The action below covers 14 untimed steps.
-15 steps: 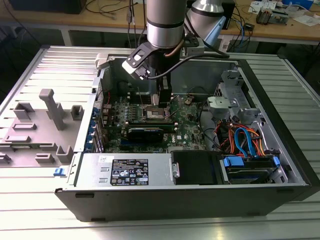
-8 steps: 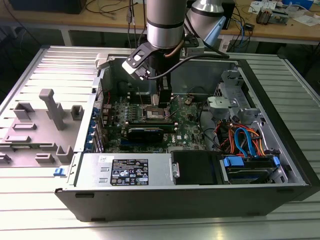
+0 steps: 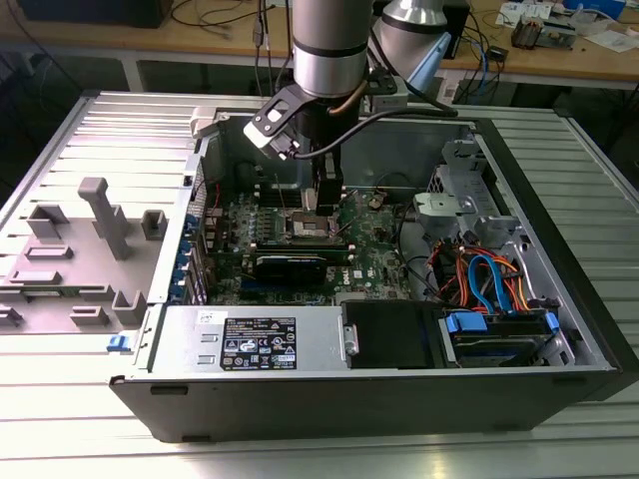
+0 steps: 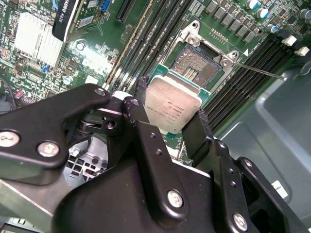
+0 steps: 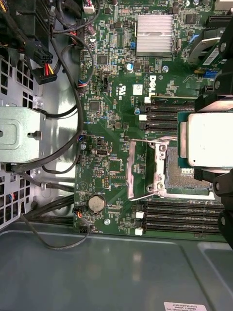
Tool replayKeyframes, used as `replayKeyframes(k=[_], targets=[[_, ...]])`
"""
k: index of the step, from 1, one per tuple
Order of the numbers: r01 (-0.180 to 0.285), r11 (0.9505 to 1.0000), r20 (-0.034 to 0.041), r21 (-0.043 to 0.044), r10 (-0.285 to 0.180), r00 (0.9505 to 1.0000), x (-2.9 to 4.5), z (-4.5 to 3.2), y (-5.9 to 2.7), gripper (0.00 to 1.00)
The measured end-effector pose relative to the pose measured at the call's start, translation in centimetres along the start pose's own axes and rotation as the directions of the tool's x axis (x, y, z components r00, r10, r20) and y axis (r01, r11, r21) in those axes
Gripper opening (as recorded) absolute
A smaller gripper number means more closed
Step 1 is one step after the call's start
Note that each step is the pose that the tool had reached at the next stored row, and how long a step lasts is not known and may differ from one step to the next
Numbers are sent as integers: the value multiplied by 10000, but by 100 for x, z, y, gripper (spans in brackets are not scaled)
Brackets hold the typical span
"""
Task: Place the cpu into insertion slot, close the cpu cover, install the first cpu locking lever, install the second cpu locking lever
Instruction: 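Place the cpu into insertion slot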
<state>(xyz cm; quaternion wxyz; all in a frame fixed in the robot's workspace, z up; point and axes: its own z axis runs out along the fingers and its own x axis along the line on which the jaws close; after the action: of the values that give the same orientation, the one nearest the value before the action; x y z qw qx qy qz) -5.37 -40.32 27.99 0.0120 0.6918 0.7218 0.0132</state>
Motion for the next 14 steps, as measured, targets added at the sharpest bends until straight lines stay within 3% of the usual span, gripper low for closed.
replayKeyframes(k=[14], targets=[[-245, 9997, 11, 3, 245, 9997, 23, 41, -8, 54]])
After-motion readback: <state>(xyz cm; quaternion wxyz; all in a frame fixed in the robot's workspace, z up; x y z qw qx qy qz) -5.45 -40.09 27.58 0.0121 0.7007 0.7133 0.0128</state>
